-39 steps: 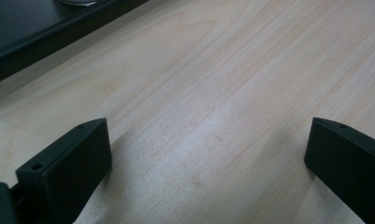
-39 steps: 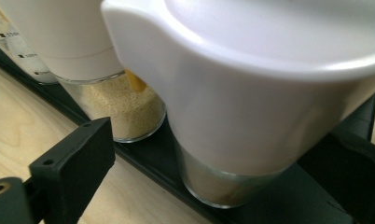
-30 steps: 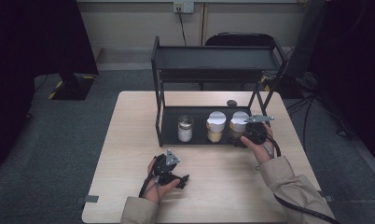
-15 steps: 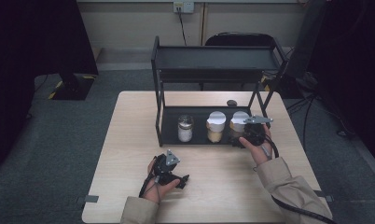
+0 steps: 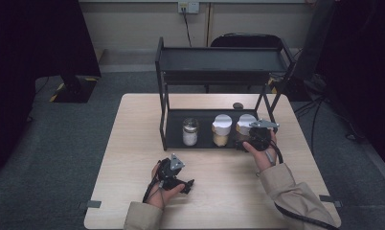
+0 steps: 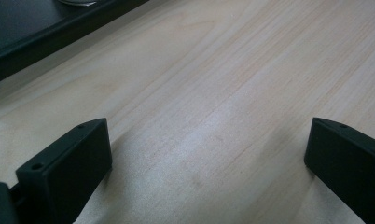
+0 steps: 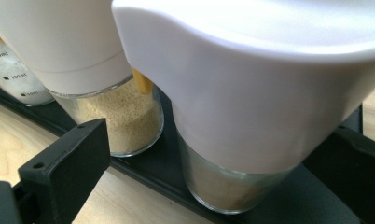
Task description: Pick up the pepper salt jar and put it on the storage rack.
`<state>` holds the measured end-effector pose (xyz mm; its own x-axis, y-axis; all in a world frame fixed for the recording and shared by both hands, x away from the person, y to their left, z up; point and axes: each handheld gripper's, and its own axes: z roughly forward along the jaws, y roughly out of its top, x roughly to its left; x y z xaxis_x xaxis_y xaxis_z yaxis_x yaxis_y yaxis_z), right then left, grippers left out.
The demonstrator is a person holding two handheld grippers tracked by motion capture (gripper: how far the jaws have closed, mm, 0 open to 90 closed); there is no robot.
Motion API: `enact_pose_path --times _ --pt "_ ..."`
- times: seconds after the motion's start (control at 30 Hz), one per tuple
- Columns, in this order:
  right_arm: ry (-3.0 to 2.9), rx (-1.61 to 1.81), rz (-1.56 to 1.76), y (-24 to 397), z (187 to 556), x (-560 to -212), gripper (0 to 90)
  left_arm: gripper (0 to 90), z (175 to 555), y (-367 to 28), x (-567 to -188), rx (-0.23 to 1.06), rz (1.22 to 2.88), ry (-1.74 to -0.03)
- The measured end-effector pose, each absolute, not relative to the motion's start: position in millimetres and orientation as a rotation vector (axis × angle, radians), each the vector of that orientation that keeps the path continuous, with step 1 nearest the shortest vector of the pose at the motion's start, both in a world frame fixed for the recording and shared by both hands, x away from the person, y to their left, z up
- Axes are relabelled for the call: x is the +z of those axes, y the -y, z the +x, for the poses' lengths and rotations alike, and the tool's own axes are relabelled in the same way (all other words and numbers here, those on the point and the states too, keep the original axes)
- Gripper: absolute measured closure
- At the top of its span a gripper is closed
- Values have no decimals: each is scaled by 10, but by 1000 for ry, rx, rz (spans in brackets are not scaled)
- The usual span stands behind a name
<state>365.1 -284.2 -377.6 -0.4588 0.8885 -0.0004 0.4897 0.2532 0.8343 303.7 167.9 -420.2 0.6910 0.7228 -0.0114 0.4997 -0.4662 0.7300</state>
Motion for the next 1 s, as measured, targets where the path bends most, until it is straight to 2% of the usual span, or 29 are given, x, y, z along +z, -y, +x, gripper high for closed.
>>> enact_pose_path --times 1.0 --pt "-1973 1071 1330 2682 3482 -3879 1 1 3037 -1679 -4202 389 2165 -931"
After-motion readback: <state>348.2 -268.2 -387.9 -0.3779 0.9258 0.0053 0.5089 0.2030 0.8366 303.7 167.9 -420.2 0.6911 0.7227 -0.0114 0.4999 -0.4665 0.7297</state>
